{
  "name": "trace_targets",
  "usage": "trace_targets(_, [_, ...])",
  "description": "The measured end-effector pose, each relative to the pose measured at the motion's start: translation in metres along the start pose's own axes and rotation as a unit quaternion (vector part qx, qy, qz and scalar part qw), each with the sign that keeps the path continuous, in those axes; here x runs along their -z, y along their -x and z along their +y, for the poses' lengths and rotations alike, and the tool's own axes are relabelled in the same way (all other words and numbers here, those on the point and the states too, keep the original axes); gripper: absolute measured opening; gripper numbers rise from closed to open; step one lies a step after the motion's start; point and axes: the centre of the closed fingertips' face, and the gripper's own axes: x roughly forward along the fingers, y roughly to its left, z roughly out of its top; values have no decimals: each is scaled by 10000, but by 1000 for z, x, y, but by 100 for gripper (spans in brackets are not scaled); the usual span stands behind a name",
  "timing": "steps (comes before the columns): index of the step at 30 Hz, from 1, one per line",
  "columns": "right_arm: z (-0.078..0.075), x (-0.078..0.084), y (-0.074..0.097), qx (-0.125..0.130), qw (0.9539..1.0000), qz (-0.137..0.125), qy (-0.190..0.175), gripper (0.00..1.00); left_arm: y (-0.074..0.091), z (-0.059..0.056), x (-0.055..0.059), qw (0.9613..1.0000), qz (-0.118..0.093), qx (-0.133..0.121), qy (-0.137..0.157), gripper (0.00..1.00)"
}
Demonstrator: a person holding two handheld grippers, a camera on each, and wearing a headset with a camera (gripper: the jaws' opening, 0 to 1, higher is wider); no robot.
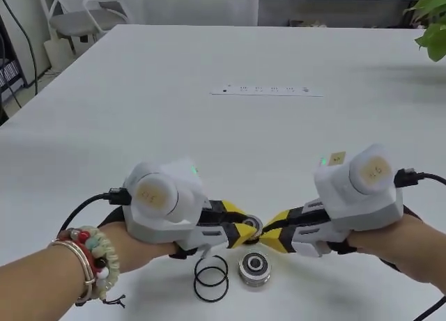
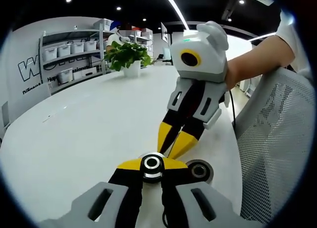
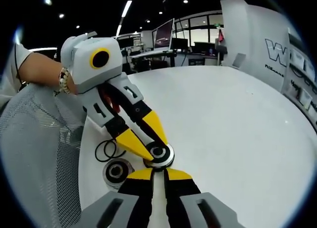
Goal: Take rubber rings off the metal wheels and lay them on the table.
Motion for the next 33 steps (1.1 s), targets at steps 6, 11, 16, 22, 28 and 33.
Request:
trace_targets(6, [-2, -2, 0, 69, 10000, 21, 22, 0, 0, 2, 0, 10000, 7, -18, 9, 9])
trace_targets(11, [-2, -1, -1, 121, 9999, 80, -7, 0, 0, 2, 1, 10000, 12, -13, -1, 9])
trace_targets(16, [3, -1, 0, 24, 10000, 42, -19, 1, 0, 2, 0, 10000, 5, 5, -17, 9])
trace_targets(22, [-2, -2, 0, 167, 9998, 21, -86, 12, -1, 2, 0, 10000, 4, 11, -15, 9])
trace_targets(28, [2, 0, -6, 102, 9999, 16, -117, 24, 0, 2, 1, 10000, 2, 22, -16, 9])
trace_targets(33, [1, -4, -9, 146, 9998, -69, -82, 25, 0, 2, 1, 10000, -1, 24, -20, 9])
